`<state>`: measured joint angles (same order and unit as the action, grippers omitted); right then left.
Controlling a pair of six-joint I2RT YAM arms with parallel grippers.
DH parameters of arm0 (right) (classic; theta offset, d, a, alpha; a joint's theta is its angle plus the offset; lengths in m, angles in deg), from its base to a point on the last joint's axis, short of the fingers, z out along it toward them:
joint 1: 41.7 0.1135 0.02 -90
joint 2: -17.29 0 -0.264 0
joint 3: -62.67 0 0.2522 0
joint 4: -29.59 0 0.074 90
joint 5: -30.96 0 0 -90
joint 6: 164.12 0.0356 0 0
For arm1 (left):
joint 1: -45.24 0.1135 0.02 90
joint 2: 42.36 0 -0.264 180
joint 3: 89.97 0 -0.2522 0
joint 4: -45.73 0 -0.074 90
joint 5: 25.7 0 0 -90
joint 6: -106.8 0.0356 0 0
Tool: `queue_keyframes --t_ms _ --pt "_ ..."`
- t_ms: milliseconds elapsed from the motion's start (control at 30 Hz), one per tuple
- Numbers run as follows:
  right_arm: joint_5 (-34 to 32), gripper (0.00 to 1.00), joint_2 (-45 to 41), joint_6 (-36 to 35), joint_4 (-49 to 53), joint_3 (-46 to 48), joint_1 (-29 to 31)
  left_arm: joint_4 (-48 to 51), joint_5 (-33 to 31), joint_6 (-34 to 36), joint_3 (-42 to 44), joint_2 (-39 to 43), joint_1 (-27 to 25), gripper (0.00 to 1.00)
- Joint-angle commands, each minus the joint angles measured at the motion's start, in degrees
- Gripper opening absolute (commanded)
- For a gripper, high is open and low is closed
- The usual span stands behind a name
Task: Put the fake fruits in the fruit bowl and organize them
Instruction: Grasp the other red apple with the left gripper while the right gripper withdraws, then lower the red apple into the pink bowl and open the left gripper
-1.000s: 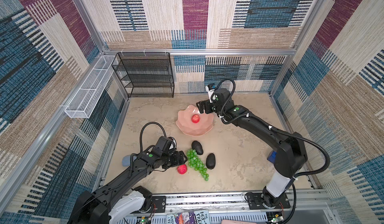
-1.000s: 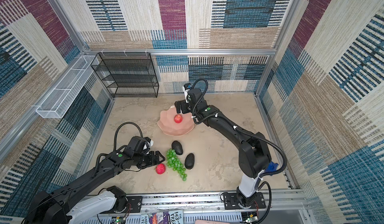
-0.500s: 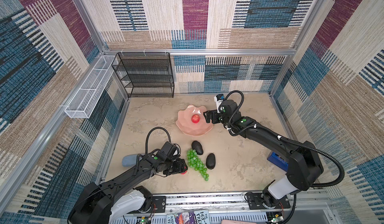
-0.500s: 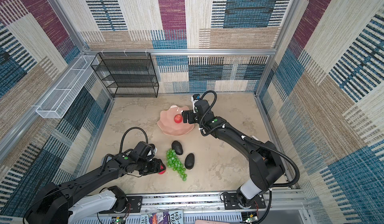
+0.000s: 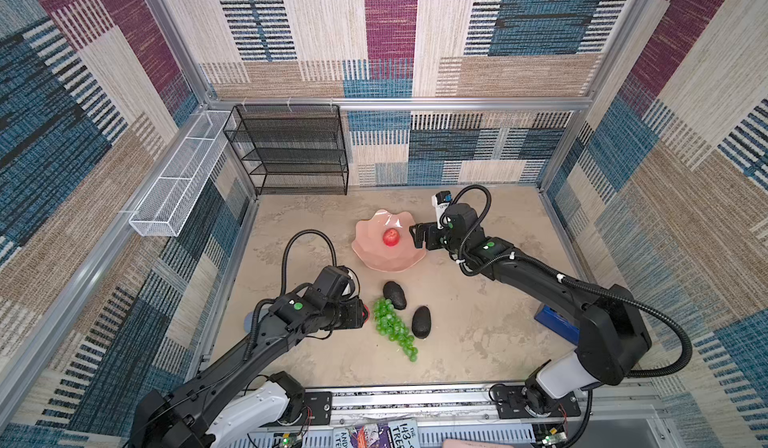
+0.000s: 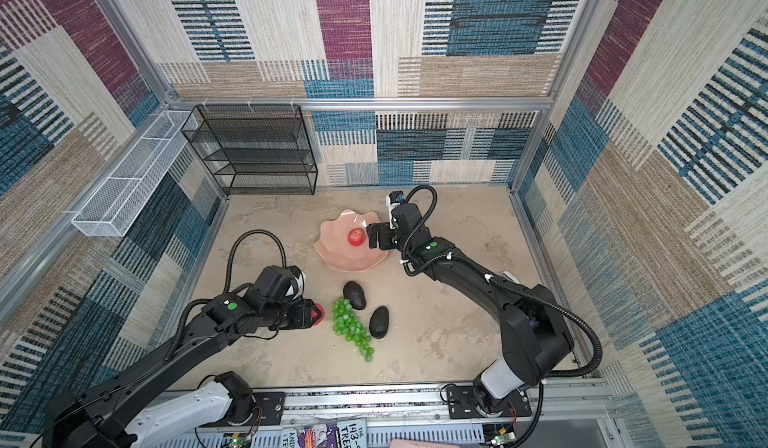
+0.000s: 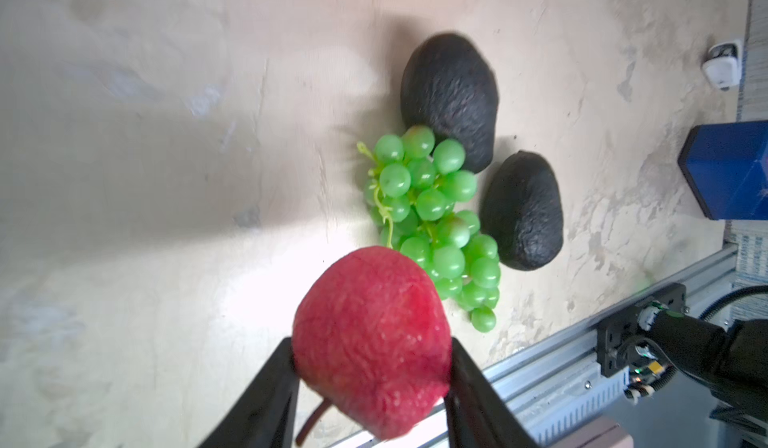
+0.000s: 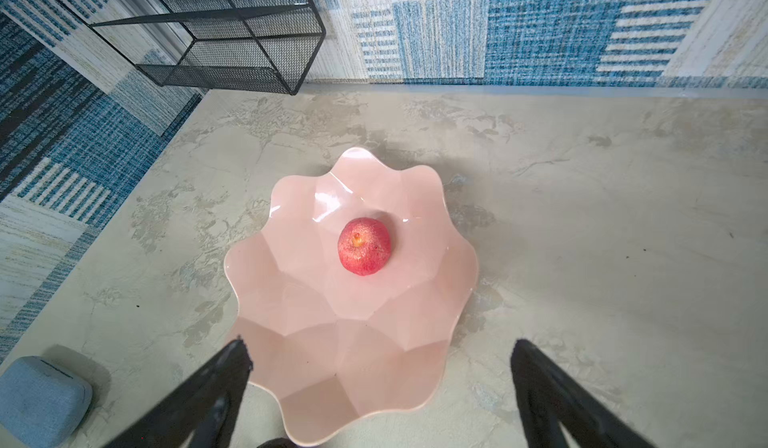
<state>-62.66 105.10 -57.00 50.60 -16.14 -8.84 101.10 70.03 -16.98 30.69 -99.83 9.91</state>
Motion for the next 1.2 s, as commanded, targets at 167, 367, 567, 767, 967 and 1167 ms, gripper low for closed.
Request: queue_keyframes --t_ms 167,367,567,767,967,1167 --pt "-2.5 1.0 -5.6 0.6 -0.6 5.0 -0.2 -4.3 -8.8 12.6 -16.7 -15.0 2.8 0.55" --pt "-3.1 1.0 -10.1 2.3 0.4 10.1 -0.2 -4.1 -7.9 17.4 -32.1 -32.6 5.3 0.55" --pt "-4.5 1.0 -13.8 3.7 0.9 14.5 -0.2 -1.7 -8.6 19.0 -42.4 -46.2 6.5 0.54" --pt "-4.1 1.0 -14.9 4.4 2.2 15.6 -0.2 -0.1 -5.7 17.0 -48.0 -55.1 6.6 0.54" --pt "-5.0 1.0 -13.9 4.3 3.2 16.3 -0.1 2.2 -5.1 16.7 -51.9 -60.3 6.6 0.56" --pt "-3.4 1.0 -13.4 4.9 5.3 16.6 0.3 4.7 -5.8 16.5 -55.2 -64.2 6.6 0.61"
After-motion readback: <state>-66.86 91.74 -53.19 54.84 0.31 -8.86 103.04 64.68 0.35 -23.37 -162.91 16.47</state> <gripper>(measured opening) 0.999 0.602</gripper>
